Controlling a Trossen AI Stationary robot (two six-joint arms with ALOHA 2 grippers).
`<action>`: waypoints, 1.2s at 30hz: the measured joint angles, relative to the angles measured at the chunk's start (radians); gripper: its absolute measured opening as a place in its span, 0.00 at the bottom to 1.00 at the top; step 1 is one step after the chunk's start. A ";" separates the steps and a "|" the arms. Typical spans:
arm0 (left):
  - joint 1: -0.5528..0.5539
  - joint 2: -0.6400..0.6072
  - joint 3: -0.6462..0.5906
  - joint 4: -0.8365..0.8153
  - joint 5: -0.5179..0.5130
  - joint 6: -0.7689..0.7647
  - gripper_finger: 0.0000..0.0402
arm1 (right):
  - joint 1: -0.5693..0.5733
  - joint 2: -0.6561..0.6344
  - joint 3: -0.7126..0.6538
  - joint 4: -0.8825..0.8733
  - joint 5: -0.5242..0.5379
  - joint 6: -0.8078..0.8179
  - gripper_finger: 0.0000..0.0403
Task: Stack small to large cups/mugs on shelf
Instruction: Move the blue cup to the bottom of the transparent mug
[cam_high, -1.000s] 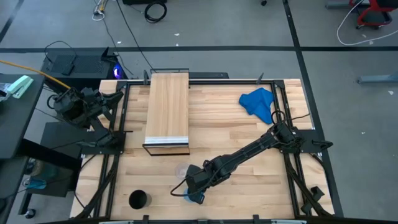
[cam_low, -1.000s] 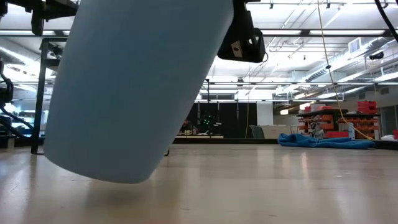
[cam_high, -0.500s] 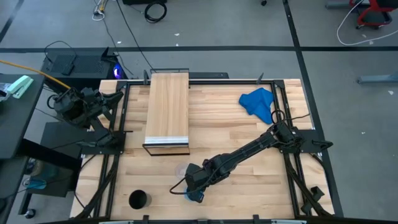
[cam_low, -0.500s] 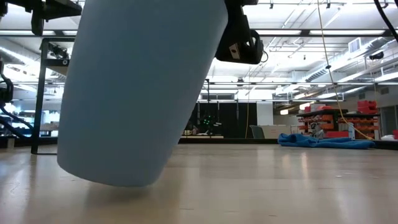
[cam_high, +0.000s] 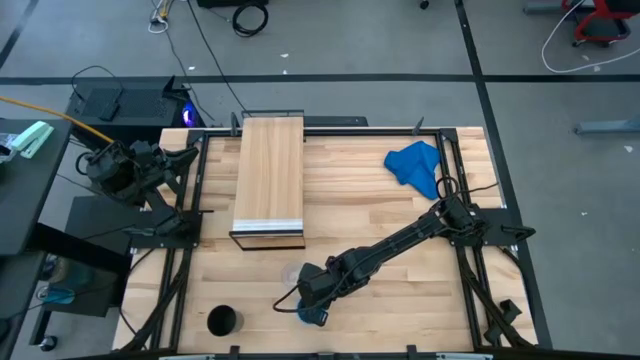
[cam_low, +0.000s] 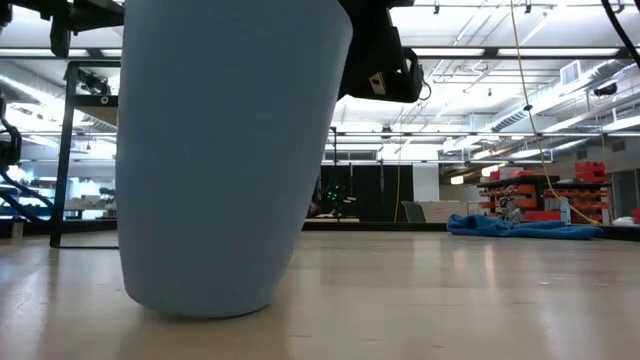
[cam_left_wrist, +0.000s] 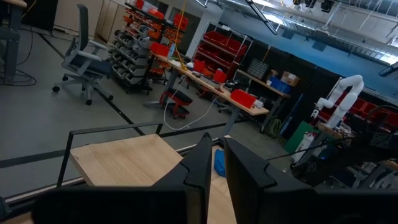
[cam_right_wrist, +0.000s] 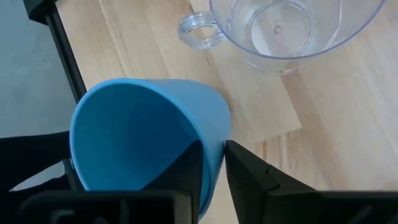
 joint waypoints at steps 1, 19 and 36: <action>0.000 0.000 0.000 0.000 0.000 0.000 0.13 | 0.000 0.000 0.000 0.000 0.001 0.000 0.19; 0.000 0.000 0.000 0.000 0.000 -0.001 0.13 | -0.019 0.000 0.000 0.055 -0.027 0.011 0.19; 0.000 0.000 0.000 0.000 0.000 -0.006 0.14 | -0.019 -0.004 0.032 0.028 -0.030 0.011 0.19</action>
